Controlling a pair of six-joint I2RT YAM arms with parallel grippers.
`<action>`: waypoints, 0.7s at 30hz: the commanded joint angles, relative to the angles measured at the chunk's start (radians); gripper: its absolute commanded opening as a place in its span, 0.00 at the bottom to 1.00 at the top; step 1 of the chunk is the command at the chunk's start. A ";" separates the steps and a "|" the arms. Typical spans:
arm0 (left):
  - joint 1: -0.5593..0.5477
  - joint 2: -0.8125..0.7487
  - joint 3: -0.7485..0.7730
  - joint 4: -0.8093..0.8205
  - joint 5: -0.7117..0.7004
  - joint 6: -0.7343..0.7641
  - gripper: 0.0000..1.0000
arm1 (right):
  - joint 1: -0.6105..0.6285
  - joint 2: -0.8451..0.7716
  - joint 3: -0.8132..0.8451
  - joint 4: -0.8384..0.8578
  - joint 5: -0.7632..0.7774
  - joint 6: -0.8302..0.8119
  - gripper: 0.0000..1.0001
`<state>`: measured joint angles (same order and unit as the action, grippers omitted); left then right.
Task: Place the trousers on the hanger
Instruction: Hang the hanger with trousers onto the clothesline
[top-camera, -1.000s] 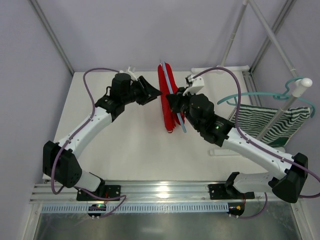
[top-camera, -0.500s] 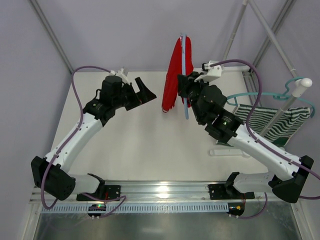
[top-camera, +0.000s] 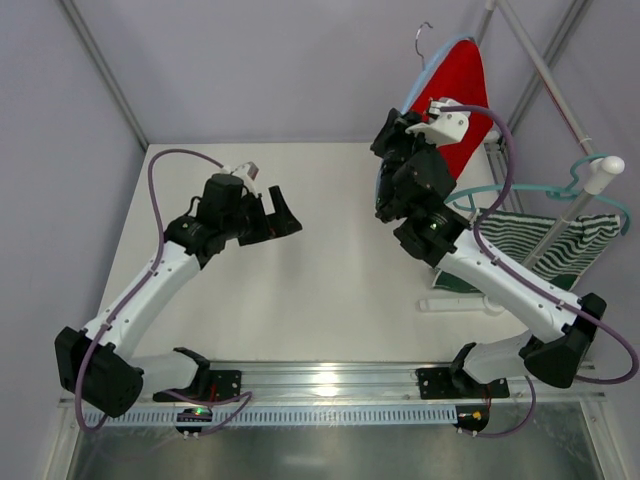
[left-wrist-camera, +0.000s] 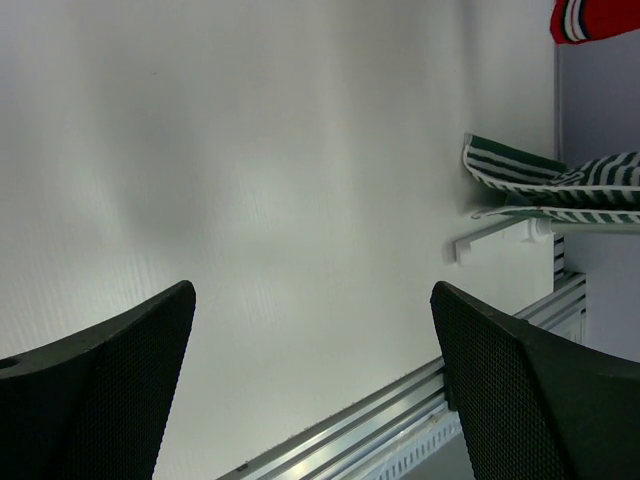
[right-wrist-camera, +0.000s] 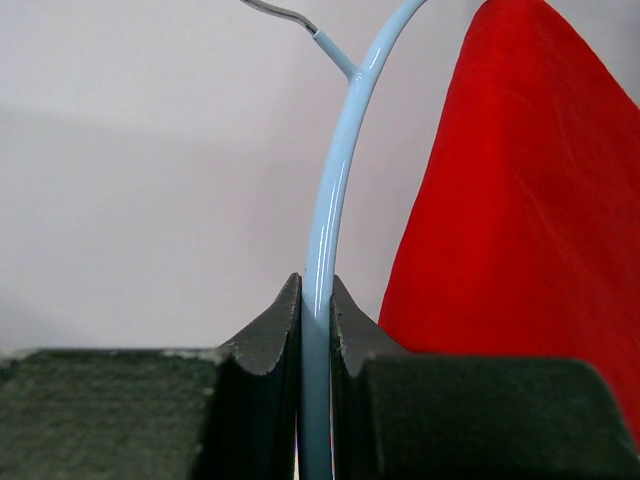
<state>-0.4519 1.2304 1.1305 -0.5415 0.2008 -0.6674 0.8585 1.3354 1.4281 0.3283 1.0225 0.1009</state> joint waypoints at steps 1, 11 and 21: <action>0.002 -0.048 -0.005 -0.041 -0.032 0.060 1.00 | -0.009 0.016 0.121 0.271 0.004 -0.055 0.04; 0.002 -0.078 -0.008 -0.083 -0.083 0.091 1.00 | -0.136 0.064 0.181 0.101 0.016 0.206 0.04; 0.004 -0.048 0.006 -0.077 -0.083 0.081 1.00 | -0.251 0.076 0.204 -0.063 0.033 0.365 0.04</action>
<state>-0.4511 1.1763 1.1233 -0.6197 0.1287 -0.5972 0.6319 1.4490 1.5578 0.1757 1.0767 0.3798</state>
